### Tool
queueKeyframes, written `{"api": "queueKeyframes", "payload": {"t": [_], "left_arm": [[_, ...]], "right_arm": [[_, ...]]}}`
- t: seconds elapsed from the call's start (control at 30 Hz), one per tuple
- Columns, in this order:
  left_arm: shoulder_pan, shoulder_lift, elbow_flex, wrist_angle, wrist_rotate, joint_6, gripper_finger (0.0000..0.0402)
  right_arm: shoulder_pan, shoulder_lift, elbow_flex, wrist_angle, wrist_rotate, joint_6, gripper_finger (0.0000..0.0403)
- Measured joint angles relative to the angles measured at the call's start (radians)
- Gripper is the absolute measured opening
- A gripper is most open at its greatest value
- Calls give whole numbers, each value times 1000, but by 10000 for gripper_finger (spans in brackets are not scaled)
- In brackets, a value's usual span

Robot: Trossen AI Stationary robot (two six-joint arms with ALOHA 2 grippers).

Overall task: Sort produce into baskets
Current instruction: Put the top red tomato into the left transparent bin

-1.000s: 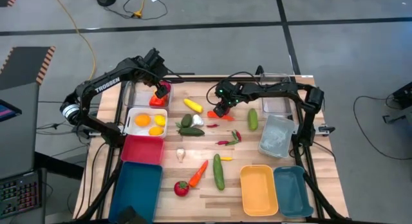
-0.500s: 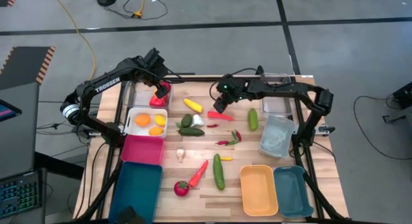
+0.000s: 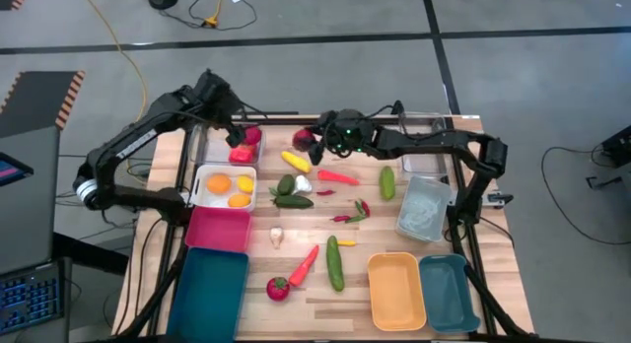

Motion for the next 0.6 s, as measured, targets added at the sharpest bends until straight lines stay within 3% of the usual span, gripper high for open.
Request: {"api": "queueKeyframes", "payload": {"t": [0.13, 0.27, 0.6], "left_arm": [[0, -66, 0, 1, 0, -19, 363], [0, -116, 0, 1, 0, -19, 363], [0, -173, 0, -4, 0, -29, 363]], "right_arm": [[17, 56, 35, 136, -4, 0, 240], [33, 154, 134, 162, -18, 0, 240], [43, 463, 503, 166, -20, -2, 240]]}}
